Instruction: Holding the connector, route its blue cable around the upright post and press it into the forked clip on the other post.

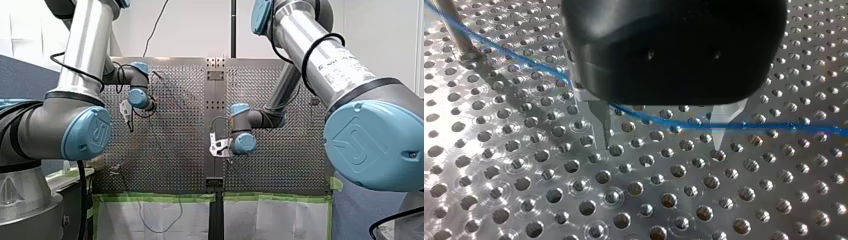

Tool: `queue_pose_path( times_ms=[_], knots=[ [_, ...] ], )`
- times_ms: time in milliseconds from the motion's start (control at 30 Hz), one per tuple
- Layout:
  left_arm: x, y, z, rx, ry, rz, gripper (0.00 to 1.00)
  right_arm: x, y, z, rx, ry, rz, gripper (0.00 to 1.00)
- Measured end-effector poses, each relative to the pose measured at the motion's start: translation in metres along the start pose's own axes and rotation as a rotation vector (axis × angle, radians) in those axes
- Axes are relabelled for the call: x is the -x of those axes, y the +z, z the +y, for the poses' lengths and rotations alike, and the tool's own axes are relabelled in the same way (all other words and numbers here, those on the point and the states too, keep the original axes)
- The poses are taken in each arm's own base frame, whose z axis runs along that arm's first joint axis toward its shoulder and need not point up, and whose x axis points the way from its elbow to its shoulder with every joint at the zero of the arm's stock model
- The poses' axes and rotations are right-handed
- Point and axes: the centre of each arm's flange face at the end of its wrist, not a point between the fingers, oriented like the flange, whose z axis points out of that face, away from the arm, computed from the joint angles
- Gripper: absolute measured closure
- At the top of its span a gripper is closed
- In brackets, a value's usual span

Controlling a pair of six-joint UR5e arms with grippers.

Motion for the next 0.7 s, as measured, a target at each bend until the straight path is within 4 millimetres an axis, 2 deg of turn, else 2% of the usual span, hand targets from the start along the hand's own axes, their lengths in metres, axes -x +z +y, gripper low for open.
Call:
queue_pose_path(
  times_ms=[200,433,700],
  knots=[
    [0.000,0.000,-0.001,-0.001,0.000,0.003,0.00,0.018,-0.010,0.008,0.029,0.017,-0.002,1.00],
    [-0.001,-0.001,-0.001,0.000,0.001,0.007,0.00,0.038,-0.020,0.028,0.100,0.016,-0.011,1.00],
    [-0.001,-0.001,-0.001,0.003,0.001,0.010,0.00,0.097,-0.038,0.048,0.192,-0.036,-0.082,1.00]
  ],
)
